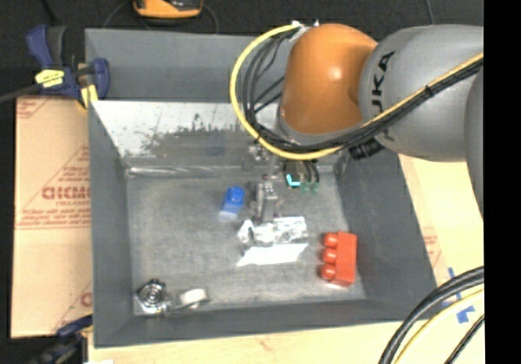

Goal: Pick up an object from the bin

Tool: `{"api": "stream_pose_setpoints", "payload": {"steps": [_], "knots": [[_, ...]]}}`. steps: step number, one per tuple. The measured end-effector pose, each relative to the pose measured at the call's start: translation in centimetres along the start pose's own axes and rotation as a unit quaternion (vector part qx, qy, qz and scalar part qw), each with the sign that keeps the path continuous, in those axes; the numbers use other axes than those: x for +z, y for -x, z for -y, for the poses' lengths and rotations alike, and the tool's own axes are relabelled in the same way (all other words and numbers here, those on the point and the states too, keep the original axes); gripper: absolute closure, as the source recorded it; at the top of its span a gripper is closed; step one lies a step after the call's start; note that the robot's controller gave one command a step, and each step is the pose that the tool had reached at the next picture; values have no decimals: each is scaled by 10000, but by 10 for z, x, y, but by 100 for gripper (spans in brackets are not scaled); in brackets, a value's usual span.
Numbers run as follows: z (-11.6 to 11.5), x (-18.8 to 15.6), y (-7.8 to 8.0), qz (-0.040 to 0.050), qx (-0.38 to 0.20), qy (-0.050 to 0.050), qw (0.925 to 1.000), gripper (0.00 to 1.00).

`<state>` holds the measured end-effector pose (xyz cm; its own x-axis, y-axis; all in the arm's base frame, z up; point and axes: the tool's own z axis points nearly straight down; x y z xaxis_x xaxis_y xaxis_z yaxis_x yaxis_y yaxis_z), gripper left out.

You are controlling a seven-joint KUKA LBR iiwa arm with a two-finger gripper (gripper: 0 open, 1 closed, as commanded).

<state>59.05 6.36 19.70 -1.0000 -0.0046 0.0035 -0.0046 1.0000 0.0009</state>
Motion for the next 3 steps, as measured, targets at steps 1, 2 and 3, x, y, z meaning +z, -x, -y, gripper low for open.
{"api": "stream_pose_setpoints", "payload": {"steps": [1,2,3], "knots": [[7,110,30,56,103,17,9999,0],[6,110,30,42,112,24,9999,100],[8,111,31,102,119,16,9999,0]]}}
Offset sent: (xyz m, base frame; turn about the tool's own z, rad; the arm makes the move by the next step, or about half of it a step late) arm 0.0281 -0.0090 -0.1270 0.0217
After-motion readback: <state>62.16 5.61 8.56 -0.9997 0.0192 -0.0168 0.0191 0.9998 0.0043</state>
